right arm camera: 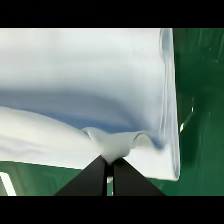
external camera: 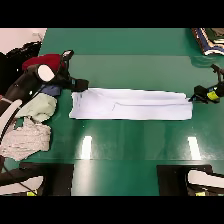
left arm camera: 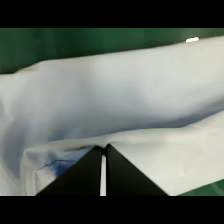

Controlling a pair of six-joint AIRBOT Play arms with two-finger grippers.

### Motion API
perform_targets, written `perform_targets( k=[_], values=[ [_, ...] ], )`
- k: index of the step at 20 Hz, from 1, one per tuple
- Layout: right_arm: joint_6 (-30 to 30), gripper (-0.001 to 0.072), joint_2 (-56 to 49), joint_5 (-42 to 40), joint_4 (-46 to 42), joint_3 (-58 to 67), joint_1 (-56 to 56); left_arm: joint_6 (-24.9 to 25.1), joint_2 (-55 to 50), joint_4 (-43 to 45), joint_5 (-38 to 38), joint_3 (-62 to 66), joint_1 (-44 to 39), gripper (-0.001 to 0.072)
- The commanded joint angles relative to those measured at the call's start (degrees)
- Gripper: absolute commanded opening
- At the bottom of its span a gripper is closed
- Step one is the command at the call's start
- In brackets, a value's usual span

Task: Fold the shirts.

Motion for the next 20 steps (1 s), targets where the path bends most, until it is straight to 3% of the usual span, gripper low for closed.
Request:
perform_targets(
  k=[1, 2, 3, 4, 6, 7, 8, 9, 11, 12, 14, 20],
  values=[
    [1.2, 0.0025, -7.0, -2.0, 0.5, 6.8, 0.9, 0.3, -3.9, -1.0, 2.3, 3.4, 3.8, 0.0026],
    [1.2, 0.0167, -8.1, -2.8, 0.7, 8.2, 0.9, 0.3, -3.9, -1.2, 2.6, 3.4, 4.3, 0.0102],
    [1.2, 0.0355, -9.0, -3.4, 2.1, 9.6, 0.5, 0.3, -3.9, -1.2, 2.8, 3.4, 4.4, 0.0421],
    [1.0, 0.0394, -9.7, -3.8, 4.0, 10.7, -0.3, 0.2, -3.9, -1.5, 2.9, 3.4, 4.4, 0.0656],
    [-1.9, 0.0394, -10.1, -1.6, 6.8, 12.2, -1.8, 0.3, -3.8, -1.8, 2.2, 3.5, 4.4, 0.0673],
    [-3.9, 0.0395, -10.0, 0.6, 6.3, 12.4, -3.0, 0.3, -3.7, -1.7, 0.9, 3.5, 4.4, 0.0673],
    [-5.6, 0.0487, -10.0, 3.1, 6.2, 11.9, -4.4, 0.3, -3.5, -1.7, -0.9, 3.5, 4.4, 0.0659],
    [-6.8, 0.0609, -10.0, 4.8, 6.3, 10.8, -6.1, 0.3, -3.5, -1.8, -2.6, 3.5, 4.4, 0.0500],
    [-9.5, 0.0632, -10.1, 5.0, 6.4, 7.0, -9.9, 0.3, -3.5, -2.0, -5.0, 3.5, 4.4, 0.0129],
    [-11.4, 0.0626, -10.1, 4.0, 6.5, 4.8, -11.5, 0.3, -3.5, -2.3, -5.1, 3.5, 4.4, 0.0023],
    [-15.1, 0.0575, -11.4, 2.7, 8.9, 1.1, -14.2, 0.3, -3.6, -4.1, -5.1, 3.5, 4.4, 0.0025],
    [-20.3, 0.0573, -20.6, 4.2, 19.6, -0.3, -14.5, 0.4, -4.0, -6.4, -4.9, 3.4, 2.0, 0.0025]
  ],
)
